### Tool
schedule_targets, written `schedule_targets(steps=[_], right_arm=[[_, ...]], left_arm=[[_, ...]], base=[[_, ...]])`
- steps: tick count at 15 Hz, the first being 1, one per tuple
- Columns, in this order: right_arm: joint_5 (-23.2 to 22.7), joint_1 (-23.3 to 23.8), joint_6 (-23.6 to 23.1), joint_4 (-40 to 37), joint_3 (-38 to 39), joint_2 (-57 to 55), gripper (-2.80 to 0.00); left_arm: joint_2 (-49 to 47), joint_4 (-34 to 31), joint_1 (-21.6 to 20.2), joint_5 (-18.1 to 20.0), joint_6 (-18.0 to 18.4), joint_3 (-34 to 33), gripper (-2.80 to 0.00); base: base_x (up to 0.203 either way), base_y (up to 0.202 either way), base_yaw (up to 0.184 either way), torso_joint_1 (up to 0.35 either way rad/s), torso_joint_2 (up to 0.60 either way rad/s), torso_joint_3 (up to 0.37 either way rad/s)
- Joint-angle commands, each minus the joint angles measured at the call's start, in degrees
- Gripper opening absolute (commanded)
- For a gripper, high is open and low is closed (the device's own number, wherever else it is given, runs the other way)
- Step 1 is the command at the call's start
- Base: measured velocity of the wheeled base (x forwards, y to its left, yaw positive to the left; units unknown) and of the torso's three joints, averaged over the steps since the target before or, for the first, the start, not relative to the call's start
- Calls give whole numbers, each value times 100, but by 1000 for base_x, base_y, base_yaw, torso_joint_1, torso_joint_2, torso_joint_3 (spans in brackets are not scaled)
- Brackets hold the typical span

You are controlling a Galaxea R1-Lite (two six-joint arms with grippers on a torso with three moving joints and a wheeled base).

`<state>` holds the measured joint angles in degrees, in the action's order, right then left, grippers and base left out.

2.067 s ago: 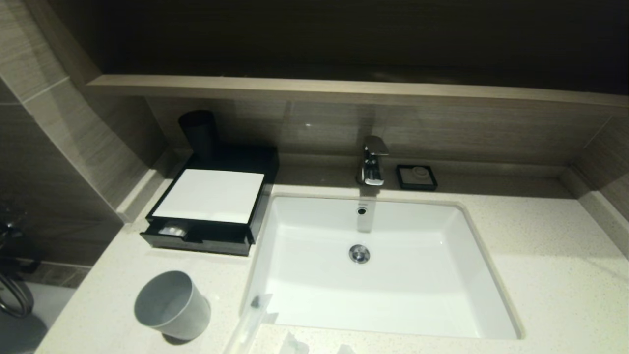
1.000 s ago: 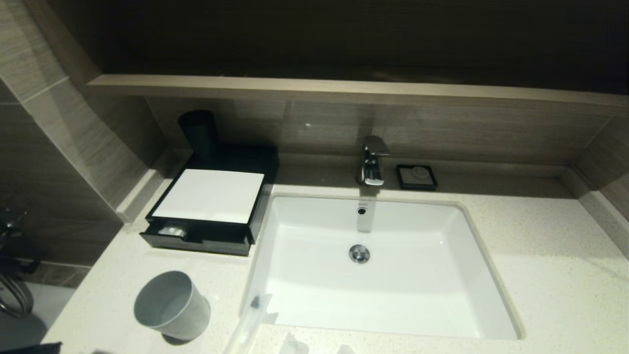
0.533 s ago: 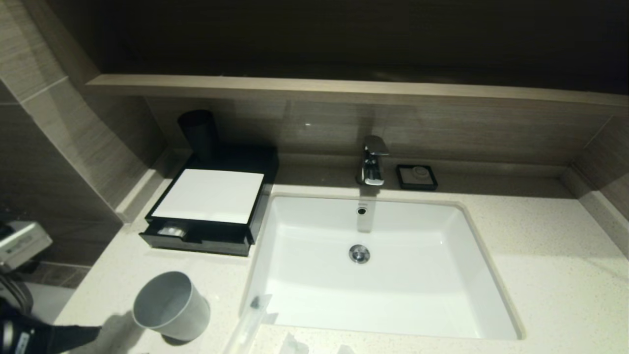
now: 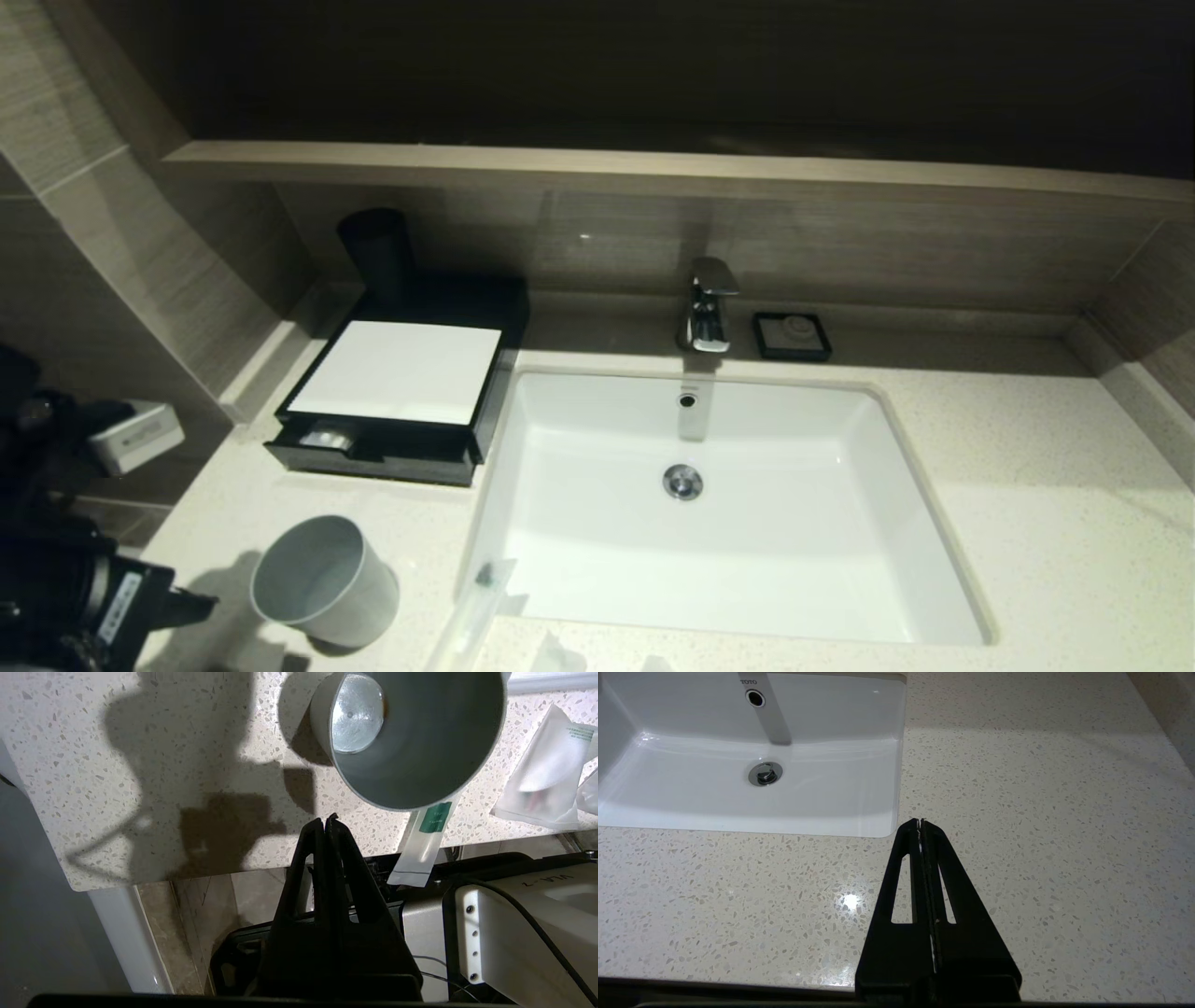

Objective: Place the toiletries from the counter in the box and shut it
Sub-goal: Pick up the cup

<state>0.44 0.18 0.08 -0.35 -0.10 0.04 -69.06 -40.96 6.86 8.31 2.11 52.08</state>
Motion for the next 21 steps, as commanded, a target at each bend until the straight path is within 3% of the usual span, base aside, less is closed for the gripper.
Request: schedule_targets(steps=[1,2,3,4,21], right_arm=[[0,-1,1,0,1,5,-280],[0,-1,1,-7,1,3,-280],[0,-1,1,-8,1,-3,-280],[0,-1,1,-9,1,5,-280],[0,-1,1,0,1,5,-280]], left_arm=[[-279,-26,79,-2,3,162,-280],[-362,-23,138,-61,0,213,-280],[-407,23,174,-178,1,231,-10],[-415,44,199,-198,9,247,0],[-1374,194,245,-268,13,597,0]], base=[[0,0,0,0,0,0],[0,0,0,0,0,0],[0,0,0,0,0,0],[0,0,0,0,0,0],[0,0,0,0,0,0]])
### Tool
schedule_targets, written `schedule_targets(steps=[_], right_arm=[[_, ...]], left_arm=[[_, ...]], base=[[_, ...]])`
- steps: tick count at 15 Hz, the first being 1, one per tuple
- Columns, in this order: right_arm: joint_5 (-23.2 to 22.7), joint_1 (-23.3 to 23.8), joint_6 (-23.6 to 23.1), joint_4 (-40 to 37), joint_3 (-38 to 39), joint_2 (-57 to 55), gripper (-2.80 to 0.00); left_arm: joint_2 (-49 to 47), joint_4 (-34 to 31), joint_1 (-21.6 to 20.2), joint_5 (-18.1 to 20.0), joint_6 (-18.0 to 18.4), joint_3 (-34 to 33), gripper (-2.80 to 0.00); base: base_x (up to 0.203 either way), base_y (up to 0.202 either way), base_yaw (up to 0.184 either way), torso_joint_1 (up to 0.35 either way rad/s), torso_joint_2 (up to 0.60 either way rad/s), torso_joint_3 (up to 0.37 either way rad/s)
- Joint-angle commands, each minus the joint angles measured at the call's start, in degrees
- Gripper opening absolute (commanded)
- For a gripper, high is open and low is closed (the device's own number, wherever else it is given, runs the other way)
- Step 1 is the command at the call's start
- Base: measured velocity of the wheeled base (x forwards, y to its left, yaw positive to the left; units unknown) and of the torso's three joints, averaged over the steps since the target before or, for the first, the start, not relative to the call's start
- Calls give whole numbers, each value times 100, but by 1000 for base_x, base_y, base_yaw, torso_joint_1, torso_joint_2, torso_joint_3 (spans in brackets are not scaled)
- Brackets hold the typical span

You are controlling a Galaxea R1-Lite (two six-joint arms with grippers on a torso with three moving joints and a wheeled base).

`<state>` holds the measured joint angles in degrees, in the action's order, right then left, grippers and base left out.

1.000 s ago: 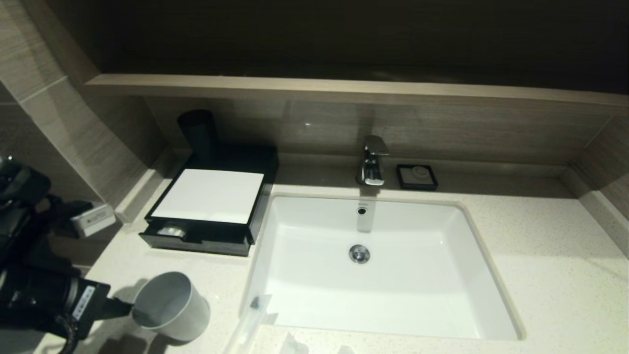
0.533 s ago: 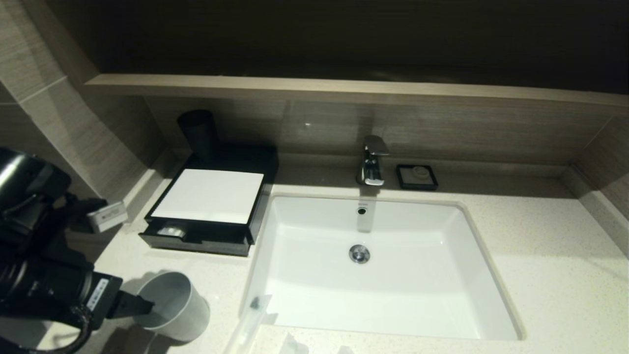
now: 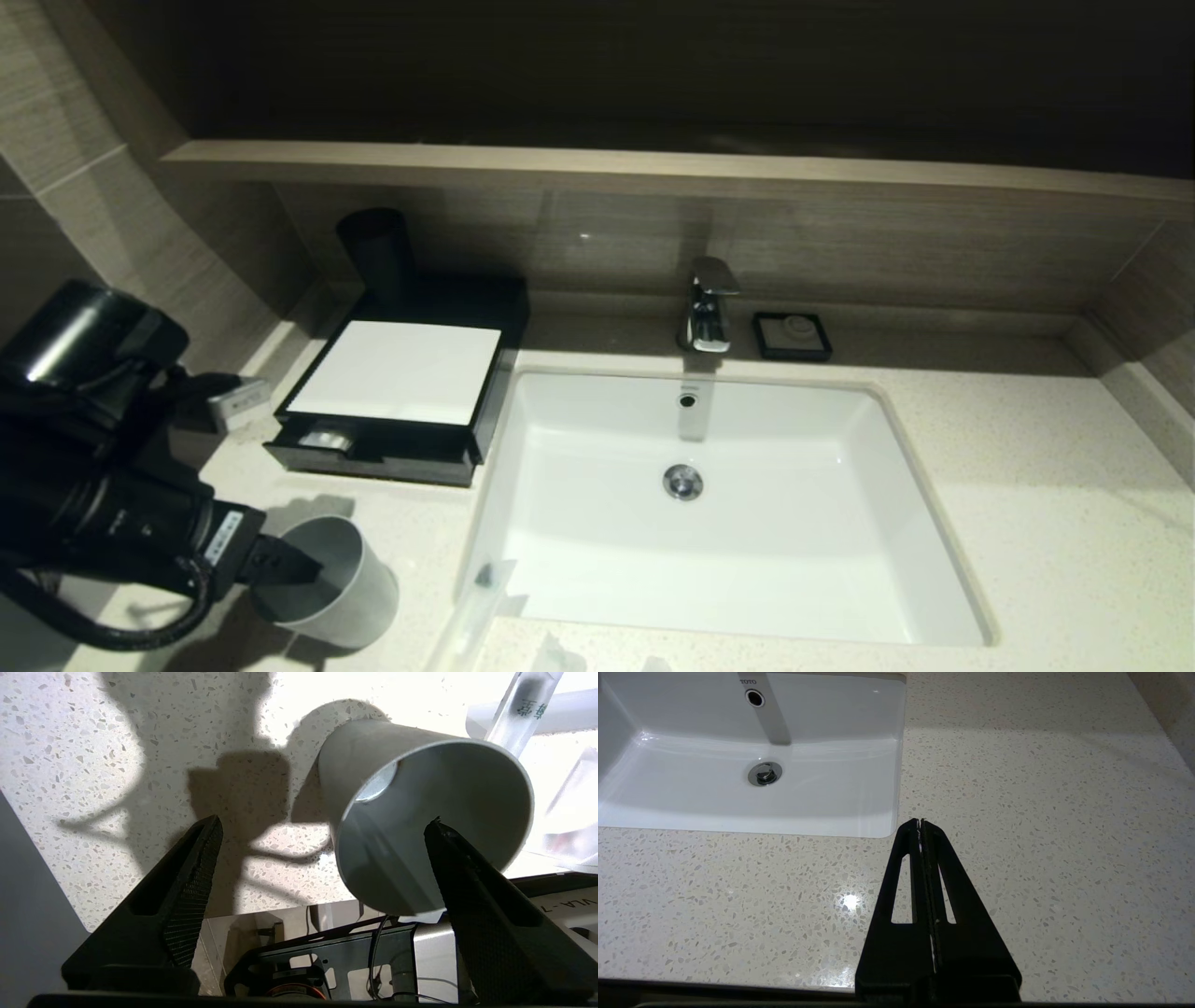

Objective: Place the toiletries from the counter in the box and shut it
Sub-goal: Pick up the cup

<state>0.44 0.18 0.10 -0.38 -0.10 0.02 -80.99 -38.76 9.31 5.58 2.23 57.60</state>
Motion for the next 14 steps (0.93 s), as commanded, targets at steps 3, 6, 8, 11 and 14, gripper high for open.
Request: schedule_targets(steps=[3,6,8,11,14], right_arm=[[0,-1,-1,3,1,6,-280],[0,-1,-1,3,1,6,-280],[0,-1,-1,2,1,6,-280],[0,-1,-1,0,1,4,-280],[0,-1,-1,0,1,6,-280]], left_arm=[[-369,59,0,12,5,85,0],[-487,159,0,4,5,88,-275],[-586,235,0,4,6,84,-280],[-594,246,0,4,14,93,-280],[-557,254,0,-5,14,120,-280]], base=[[0,0,0,0,0,0],[0,0,0,0,0,0],[0,0,0,0,0,0],[0,0,0,0,0,0],[0,0,0,0,0,0]])
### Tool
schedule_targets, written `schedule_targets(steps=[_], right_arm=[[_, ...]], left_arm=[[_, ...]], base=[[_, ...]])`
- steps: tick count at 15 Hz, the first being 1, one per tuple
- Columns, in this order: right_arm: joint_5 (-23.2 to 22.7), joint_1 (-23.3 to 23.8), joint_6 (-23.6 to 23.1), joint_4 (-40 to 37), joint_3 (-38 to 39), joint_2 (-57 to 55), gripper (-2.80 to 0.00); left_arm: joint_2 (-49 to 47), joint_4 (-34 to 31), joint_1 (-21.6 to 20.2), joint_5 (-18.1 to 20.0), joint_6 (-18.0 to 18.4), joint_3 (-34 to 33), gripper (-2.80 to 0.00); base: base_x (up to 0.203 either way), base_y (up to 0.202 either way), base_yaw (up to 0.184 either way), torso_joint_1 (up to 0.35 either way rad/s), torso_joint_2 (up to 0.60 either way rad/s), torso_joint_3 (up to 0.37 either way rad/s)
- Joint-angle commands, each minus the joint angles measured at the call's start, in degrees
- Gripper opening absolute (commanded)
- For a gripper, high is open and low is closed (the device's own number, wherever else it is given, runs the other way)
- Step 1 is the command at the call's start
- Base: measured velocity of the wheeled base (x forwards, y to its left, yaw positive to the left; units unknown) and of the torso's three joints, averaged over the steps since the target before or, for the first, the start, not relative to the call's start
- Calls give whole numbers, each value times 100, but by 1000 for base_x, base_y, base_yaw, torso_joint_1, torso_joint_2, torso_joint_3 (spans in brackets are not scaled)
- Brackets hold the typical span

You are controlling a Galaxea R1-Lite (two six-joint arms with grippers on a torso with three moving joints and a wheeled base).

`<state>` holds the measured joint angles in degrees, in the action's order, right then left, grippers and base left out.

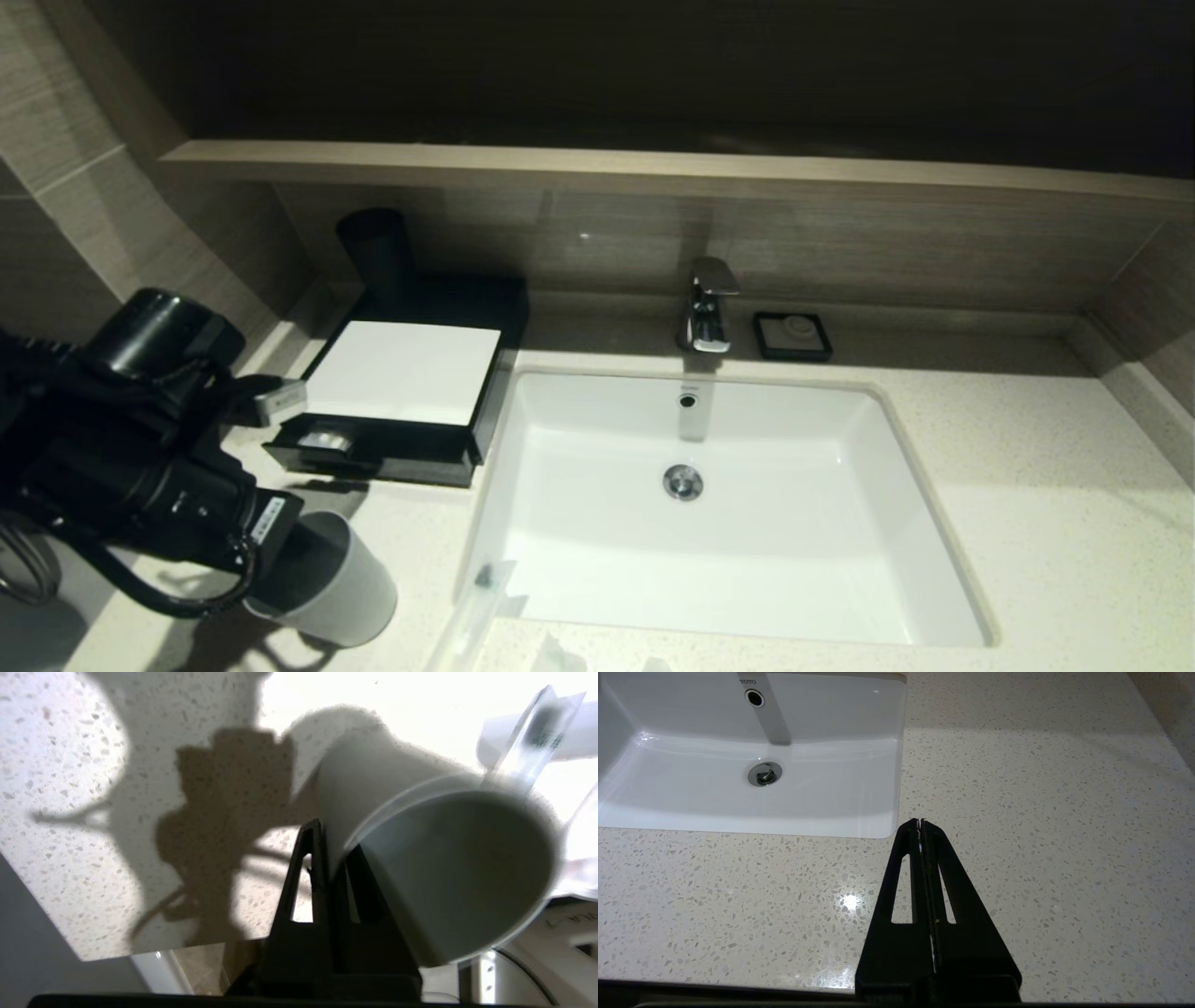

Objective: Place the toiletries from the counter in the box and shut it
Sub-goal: Pick up the cup

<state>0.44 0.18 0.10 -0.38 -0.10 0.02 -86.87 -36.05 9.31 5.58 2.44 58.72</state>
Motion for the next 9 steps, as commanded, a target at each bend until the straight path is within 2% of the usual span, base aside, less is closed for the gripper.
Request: schedule_targets(steps=[1,7,9], right_arm=[[0,-1,-1,3,1,6,-280],[0,-1,-1,3,1,6,-280],[0,-1,-1,3,1,6,-280]], left_arm=[[77,-31,0,-4,1,10,-280],[621,-120,-8,-4,17,30,-280],[831,-368,-9,-4,36,257,-280]], base=[[0,0,0,0,0,0],[0,0,0,0,0,0],[0,0,0,0,0,0]])
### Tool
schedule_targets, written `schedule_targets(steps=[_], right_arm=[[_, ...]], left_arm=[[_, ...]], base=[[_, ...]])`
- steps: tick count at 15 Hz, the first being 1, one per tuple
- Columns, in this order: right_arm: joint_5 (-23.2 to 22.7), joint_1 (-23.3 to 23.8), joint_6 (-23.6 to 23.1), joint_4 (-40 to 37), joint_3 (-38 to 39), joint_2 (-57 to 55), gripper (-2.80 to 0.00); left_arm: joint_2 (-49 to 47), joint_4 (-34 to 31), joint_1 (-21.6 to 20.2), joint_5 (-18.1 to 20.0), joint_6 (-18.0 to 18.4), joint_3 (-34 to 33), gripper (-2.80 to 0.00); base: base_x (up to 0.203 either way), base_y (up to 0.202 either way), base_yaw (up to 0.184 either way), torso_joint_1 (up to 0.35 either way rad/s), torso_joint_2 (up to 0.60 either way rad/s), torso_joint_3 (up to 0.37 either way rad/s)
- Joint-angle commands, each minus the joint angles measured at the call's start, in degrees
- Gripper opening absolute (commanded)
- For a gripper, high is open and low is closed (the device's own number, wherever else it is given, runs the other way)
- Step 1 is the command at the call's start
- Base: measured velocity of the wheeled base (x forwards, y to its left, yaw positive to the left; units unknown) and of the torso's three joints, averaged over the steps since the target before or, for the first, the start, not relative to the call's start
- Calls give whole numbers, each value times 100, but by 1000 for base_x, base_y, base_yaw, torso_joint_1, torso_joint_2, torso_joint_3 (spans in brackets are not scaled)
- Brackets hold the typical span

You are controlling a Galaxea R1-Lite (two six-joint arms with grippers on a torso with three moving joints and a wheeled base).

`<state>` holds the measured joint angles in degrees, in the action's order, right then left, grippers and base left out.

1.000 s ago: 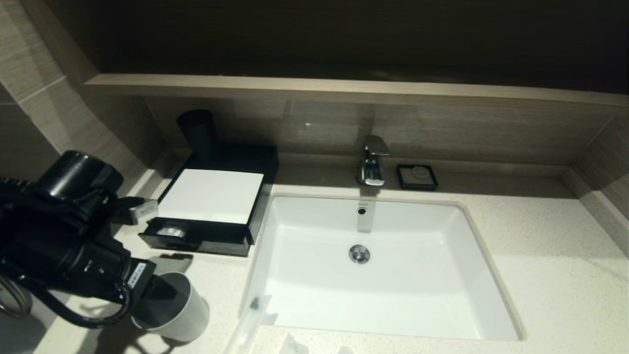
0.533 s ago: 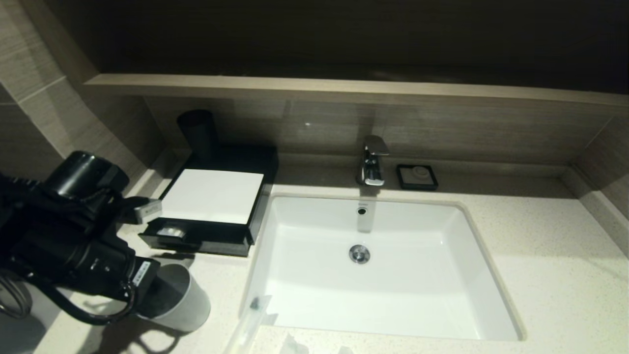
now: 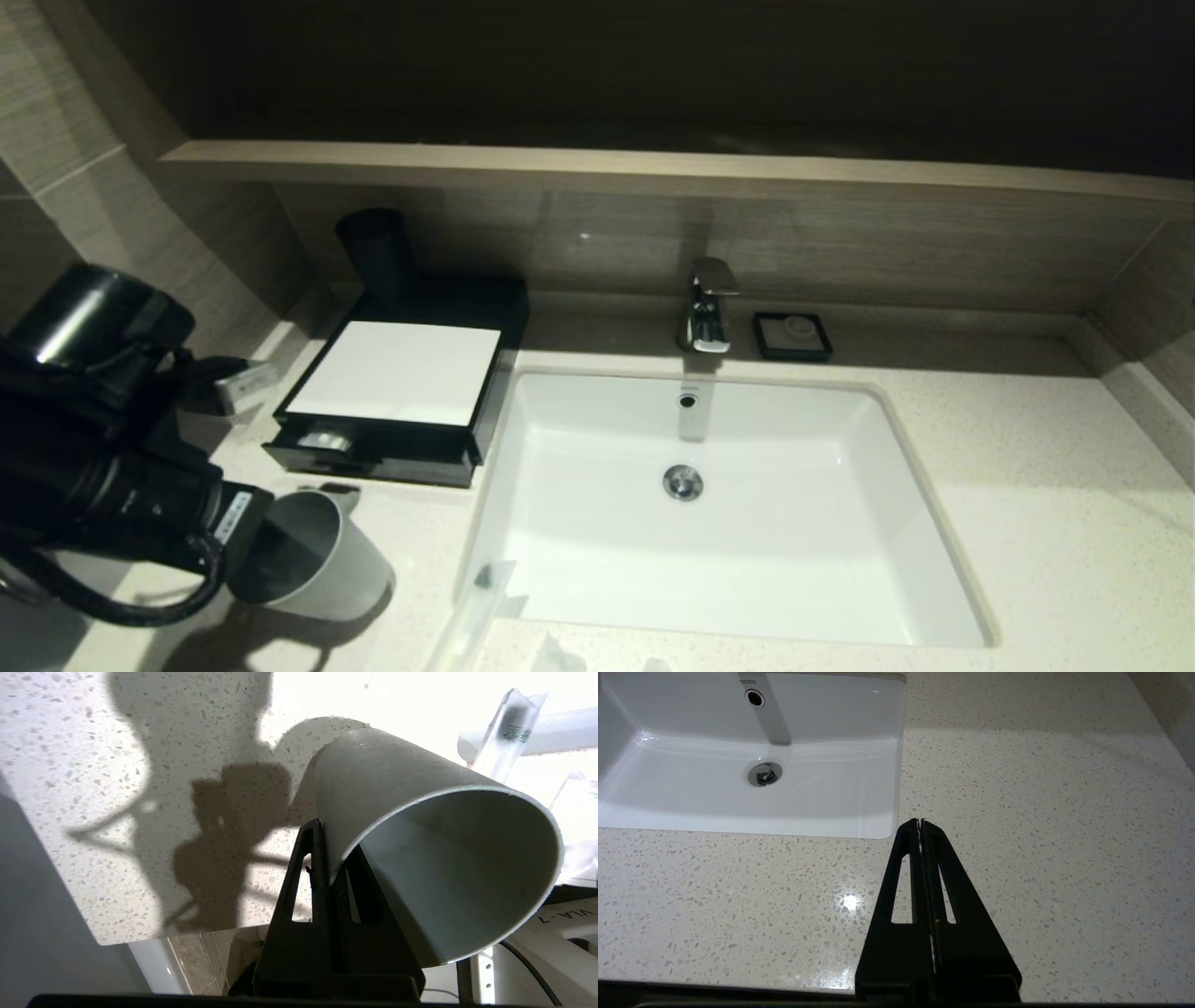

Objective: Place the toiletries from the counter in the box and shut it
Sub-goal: Pick up the cup, then place the cup on the storage box

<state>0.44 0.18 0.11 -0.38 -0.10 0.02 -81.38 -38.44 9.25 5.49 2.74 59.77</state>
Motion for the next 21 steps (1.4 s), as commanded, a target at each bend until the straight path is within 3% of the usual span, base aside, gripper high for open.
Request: schedule_targets(steps=[1,5,10,21], right_arm=[[0,-1,-2,-6,1,6,-280],[0,-1,-2,3,1,6,-280],[0,-1,-2,-5,1,5,-280],[0,-1,-2,3,1,6,-280]], left_arm=[[339,-284,-2,5,7,331,-280],[277,-839,-2,9,7,1272,-280],[-239,-1027,-2,8,-15,2216,-280],[-1214,-988,2,12,-33,3109,-280]], base=[[0,0,0,0,0,0],[0,0,0,0,0,0],[0,0,0,0,0,0],[0,0,0,0,0,0]])
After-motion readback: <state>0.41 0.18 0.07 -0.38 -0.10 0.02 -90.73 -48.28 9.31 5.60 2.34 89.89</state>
